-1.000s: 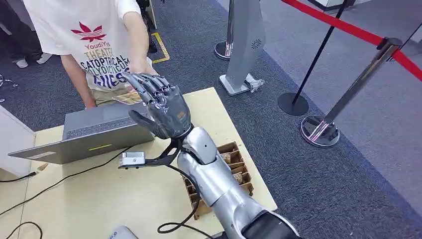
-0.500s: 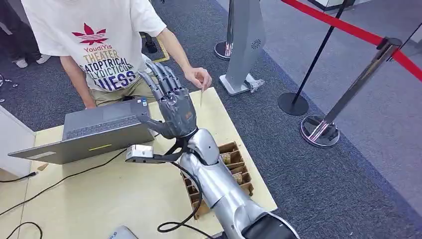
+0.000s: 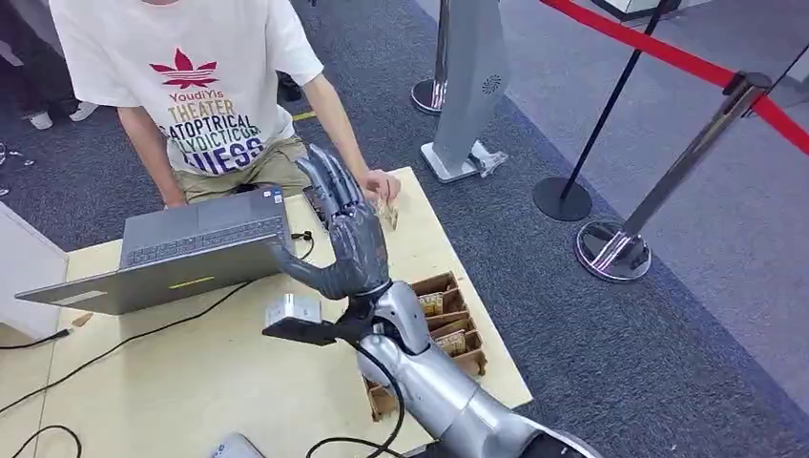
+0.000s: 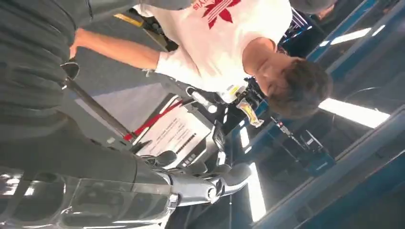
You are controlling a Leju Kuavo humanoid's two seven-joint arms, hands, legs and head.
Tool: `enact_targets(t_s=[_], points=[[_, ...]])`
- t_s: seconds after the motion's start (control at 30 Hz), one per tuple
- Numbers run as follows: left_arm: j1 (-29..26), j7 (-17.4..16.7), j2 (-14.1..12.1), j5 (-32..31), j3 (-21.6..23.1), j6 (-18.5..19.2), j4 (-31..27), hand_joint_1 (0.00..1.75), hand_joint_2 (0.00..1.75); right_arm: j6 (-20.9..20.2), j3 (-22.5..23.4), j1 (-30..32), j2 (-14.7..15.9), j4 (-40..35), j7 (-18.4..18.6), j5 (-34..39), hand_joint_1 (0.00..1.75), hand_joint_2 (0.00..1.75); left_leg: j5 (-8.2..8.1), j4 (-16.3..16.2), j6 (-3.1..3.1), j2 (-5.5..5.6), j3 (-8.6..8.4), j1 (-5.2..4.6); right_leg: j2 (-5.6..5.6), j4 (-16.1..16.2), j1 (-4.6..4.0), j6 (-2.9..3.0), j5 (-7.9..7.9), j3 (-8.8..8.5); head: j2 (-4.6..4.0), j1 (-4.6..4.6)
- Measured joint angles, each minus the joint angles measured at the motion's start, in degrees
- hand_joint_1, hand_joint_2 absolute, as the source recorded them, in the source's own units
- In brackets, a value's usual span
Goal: Pass the card to the sensor for recognition and then transmit it.
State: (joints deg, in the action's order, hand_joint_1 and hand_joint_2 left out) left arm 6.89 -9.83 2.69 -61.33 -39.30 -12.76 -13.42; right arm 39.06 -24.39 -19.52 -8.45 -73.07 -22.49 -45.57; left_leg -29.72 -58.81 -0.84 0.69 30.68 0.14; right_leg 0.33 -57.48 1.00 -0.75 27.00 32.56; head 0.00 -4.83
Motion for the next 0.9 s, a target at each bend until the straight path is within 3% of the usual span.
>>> enact_targets(t_s=[0.2,0.3,0.37,0.43,0.57,0.63,0.9], points=[[-1.54,1.42,-0.24,1.79,-1.42,-0.46,0.0,0.0,1.75,0.0,0.04,5.93,3.78,-5.96,1.29,-4.4,0.66,1.75,-0.03,0.0,-0.03,-0.04,0.0,-0.02,0.02,0.01,0.01,0.0,0.0,0.02,0.0,0.02],[-2.26,2.05,-0.26,2.45,-2.38,-0.81,0.0,0.0,1.75,0.0,0.09,7.66,4.89,-7.67,2.19,-6.14,1.06,1.75,-0.03,0.0,-0.03,-0.05,-0.02,-0.01,0.05,0.0,0.0,0.0,0.0,0.02,0.0,0.04],[-2.67,2.4,-0.24,2.82,-2.82,-1.14,0.0,0.0,1.75,0.0,0.09,8.57,5.64,-8.61,3.13,-7.32,0.99,1.75,-0.02,0.0,-0.03,-0.05,-0.02,-0.01,0.04,0.0,0.0,0.0,0.0,0.02,0.0,0.04],[-3.06,2.78,-0.24,3.19,-3.58,-1.4,0.0,0.0,1.75,0.0,0.09,9.29,6.38,-9.33,4.02,-8.24,1.12,1.75,-0.02,0.0,-0.03,-0.05,-0.02,-0.01,0.04,0.0,-0.01,0.0,0.0,0.02,0.0,0.04],[-3.64,3.26,-0.22,3.56,-4.33,-1.75,0.0,0.0,1.75,0.0,0.0,10.21,7.97,-9.96,5.03,-8.96,0.96,1.75,-0.02,0.0,-0.03,-0.05,-0.01,0.0,0.04,0.0,0.0,0.0,0.0,0.02,0.0,0.02],[-3.81,3.47,-0.2,3.74,-4.87,-1.84,0.0,0.0,1.75,0.0,-0.3,10.57,8.84,-9.96,5.66,-8.9,0.63,1.75,-0.02,0.0,-0.03,-0.05,-0.01,-0.01,0.04,0.0,0.0,0.0,0.0,0.02,0.0,0.04],[-4.12,3.93,-0.15,3.76,-5.64,-1.99,0.0,0.0,1.75,0.0,-2.45,12.59,11.76,-9.5,7.93,-10.54,0.59,1.75,-0.03,0.0,-0.03,-0.04,0.0,-0.01,0.03,0.0,0.01,0.0,0.0,0.02,0.0,0.02]])
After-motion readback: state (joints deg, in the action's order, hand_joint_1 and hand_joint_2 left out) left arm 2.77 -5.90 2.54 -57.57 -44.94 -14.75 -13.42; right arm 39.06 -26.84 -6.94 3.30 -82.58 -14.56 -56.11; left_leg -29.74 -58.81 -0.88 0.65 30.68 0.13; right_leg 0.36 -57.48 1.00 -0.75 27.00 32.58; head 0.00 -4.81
